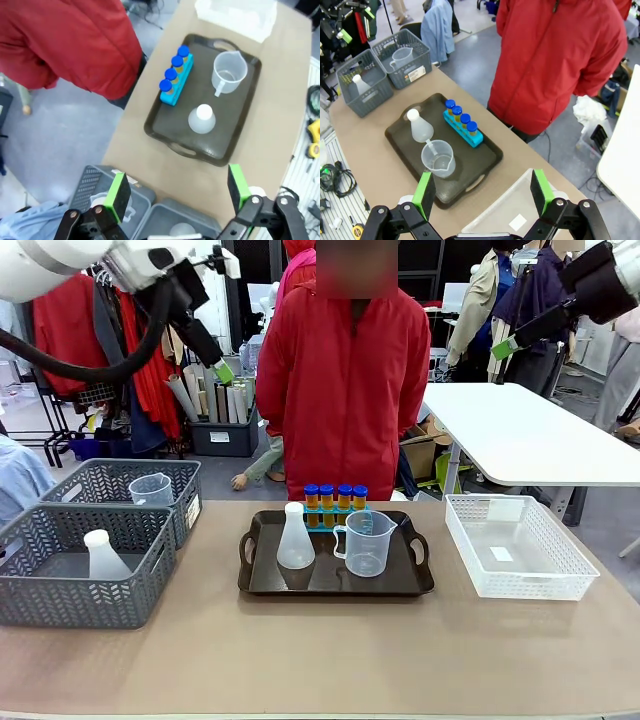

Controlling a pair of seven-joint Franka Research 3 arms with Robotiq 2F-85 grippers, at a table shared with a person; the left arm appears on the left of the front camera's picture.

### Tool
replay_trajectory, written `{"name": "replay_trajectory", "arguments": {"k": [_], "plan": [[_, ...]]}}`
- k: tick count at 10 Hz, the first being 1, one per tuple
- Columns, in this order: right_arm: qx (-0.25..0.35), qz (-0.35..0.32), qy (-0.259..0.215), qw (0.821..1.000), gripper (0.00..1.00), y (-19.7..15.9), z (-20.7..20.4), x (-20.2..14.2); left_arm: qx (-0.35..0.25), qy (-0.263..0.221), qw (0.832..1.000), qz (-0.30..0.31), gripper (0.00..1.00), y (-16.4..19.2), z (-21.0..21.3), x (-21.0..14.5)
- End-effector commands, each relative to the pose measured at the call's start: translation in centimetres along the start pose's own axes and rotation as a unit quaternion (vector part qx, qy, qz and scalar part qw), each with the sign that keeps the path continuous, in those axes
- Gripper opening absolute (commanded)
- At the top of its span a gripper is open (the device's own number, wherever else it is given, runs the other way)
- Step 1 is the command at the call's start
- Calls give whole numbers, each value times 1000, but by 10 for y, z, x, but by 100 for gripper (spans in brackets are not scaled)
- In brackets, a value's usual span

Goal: Prepare the laboratory tools.
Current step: Pick up one Small flask and place it on the Handle tray.

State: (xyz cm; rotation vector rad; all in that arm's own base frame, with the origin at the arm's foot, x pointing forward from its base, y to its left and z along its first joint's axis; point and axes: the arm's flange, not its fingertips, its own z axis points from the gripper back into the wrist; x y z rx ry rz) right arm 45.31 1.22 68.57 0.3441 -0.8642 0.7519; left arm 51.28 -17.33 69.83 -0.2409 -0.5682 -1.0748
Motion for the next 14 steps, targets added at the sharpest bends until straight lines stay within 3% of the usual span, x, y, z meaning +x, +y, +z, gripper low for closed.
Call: {"name": "replay_trajectory", "arguments": {"k": [1, 4, 5, 14], "plan": [[5, -1, -7, 1000, 100, -1, 1, 1, 10, -33, 999, 5, 100, -5, 5, -24], [5, -1, -7, 1000, 100, -1, 1, 1, 20, -46, 999, 14, 100, 3, 20, -33], [5, -1, -7, 1000, 100, -1, 1, 1, 28, -16, 999, 19, 100, -3, 8, -23], [5, -1, -7, 1000, 100, -1, 1, 1, 13, -55, 998, 13, 100, 22, 47, -30]]}}
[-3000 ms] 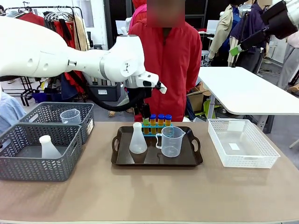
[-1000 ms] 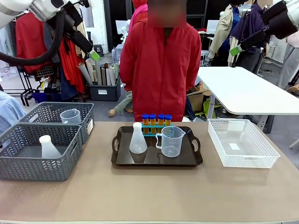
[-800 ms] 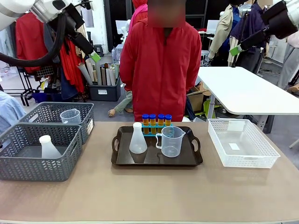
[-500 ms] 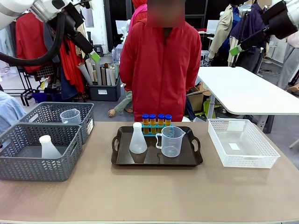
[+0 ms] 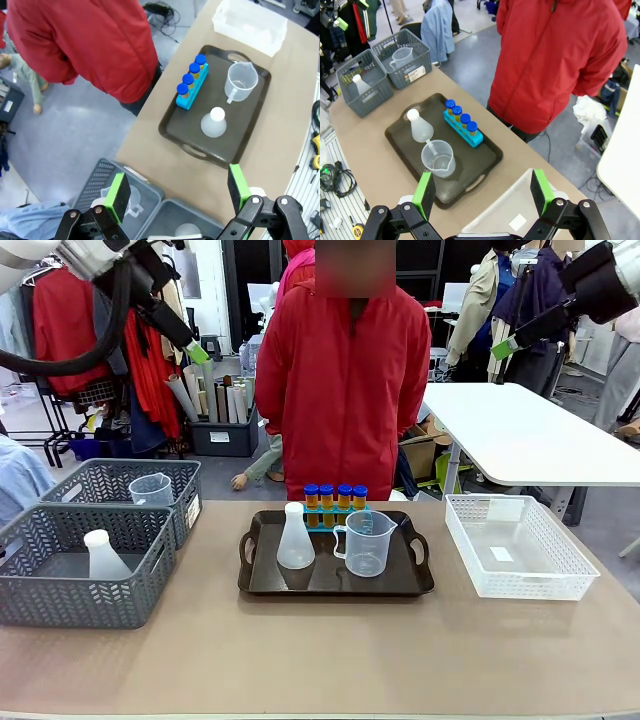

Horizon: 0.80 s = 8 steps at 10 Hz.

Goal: Prepare the laboratory tools.
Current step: Pick up one Small flask and place it on the Handle tray.

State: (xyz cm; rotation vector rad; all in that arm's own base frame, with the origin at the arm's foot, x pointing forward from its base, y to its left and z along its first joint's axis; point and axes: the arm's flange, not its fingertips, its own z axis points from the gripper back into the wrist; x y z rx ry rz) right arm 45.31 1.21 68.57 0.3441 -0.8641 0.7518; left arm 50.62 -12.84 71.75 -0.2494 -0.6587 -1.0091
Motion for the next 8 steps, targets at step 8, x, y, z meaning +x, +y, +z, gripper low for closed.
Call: {"name": "replay_trajectory", "arguments": {"k": [8], "plan": [[5, -1, -7, 1000, 100, -1, 1, 1, -41, -35, 999, -9, 100, 20, 26, -5]]}}
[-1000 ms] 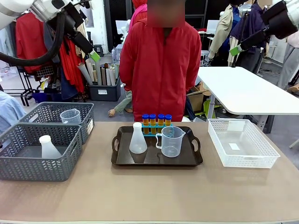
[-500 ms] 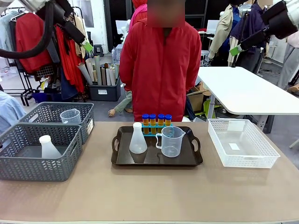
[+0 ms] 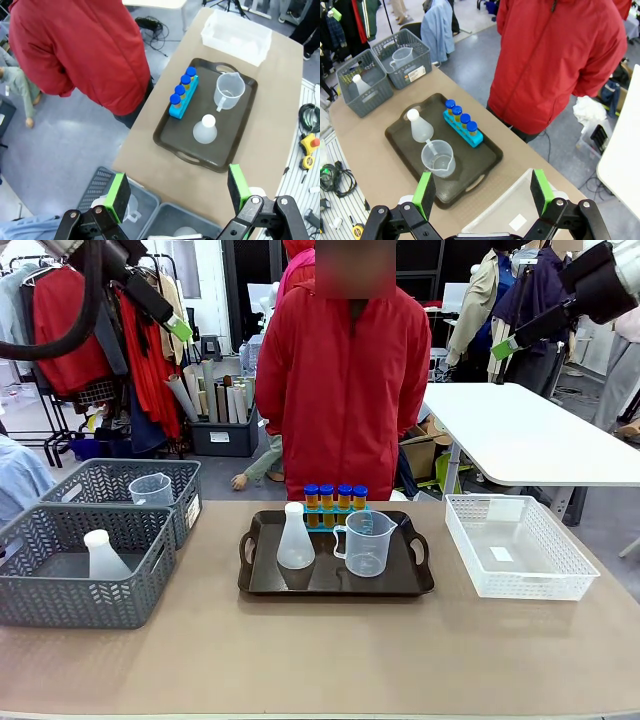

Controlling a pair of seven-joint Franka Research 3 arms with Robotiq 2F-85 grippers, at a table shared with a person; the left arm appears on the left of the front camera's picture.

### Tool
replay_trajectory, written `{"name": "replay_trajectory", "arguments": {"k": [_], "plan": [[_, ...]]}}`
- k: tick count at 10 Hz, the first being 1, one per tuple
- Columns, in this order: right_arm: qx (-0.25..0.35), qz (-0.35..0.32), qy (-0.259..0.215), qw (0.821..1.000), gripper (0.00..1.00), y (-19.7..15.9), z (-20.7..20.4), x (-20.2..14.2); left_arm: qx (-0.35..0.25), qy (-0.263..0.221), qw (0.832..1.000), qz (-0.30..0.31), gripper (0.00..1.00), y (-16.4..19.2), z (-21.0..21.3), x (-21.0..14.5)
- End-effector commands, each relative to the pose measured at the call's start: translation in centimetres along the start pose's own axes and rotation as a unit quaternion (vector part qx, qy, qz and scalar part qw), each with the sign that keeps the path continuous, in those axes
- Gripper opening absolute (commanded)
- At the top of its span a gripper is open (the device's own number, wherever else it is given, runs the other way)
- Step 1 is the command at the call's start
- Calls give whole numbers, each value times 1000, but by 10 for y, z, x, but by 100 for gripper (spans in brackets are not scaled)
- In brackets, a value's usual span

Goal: Prepare the laboratory tools.
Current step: Pick up one Small flask and place it on the Handle tray.

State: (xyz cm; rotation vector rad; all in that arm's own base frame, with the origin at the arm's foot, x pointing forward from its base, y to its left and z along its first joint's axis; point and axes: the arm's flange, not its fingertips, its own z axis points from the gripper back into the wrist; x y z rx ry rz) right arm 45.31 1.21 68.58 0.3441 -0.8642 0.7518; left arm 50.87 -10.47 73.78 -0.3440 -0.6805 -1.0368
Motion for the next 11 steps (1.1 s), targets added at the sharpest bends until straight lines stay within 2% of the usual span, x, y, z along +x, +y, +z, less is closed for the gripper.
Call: {"name": "replay_trajectory", "arguments": {"k": [1, 11], "plan": [[5, -1, -7, 1000, 100, -1, 1, 1, 1, -1, 1000, -1, 100, -1, 2, 0], [5, -1, -7, 1000, 100, -1, 1, 1, 1, -1, 1000, -1, 100, -1, 2, 0]]}}
